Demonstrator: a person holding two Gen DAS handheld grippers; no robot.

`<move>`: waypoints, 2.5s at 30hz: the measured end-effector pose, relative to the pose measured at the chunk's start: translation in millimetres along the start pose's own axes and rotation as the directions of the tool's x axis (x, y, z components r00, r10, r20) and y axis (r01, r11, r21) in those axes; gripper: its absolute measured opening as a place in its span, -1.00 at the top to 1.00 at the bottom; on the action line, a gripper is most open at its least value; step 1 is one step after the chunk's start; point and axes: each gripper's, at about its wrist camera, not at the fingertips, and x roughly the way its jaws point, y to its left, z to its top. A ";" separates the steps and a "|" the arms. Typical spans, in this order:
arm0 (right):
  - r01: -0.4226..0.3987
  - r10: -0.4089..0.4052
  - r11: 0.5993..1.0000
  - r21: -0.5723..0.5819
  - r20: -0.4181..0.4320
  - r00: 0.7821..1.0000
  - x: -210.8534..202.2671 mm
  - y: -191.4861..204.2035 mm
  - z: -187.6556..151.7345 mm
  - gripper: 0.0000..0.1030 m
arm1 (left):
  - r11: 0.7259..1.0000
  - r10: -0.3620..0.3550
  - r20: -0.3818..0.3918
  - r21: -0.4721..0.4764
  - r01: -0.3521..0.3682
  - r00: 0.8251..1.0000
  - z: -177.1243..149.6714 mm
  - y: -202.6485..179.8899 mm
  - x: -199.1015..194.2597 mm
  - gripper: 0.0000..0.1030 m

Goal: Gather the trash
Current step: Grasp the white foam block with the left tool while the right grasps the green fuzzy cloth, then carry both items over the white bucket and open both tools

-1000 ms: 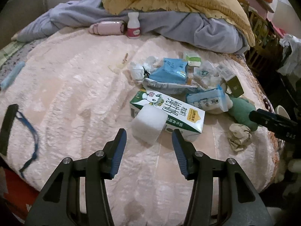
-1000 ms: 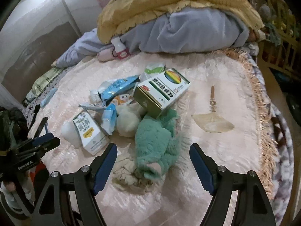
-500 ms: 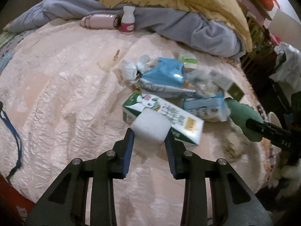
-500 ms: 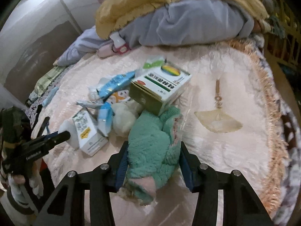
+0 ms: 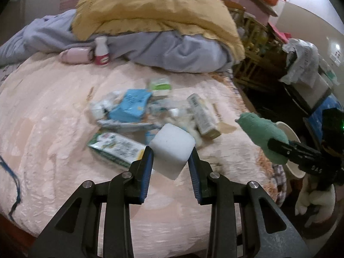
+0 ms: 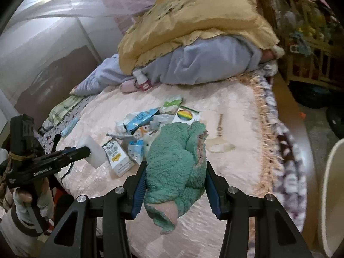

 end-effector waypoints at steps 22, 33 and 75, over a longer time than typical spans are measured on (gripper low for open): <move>0.100 -0.110 0.990 0.104 0.094 0.989 -61.0 -61.9 -12.2 0.07 | 0.988 -0.072 -0.011 0.139 0.073 0.997 16.2 -96.0 24.7 0.41; 0.181 -0.202 0.967 0.181 0.106 0.974 -93.1 -109.4 -26.1 0.07 | 0.967 -0.109 -0.045 0.227 0.117 0.993 20.1 -156.9 52.1 0.41; 0.358 -0.438 0.798 0.486 0.058 0.897 -154.8 -256.9 -90.5 0.03 | 0.837 -0.451 -0.284 0.194 0.512 0.846 9.0 -342.3 149.4 0.07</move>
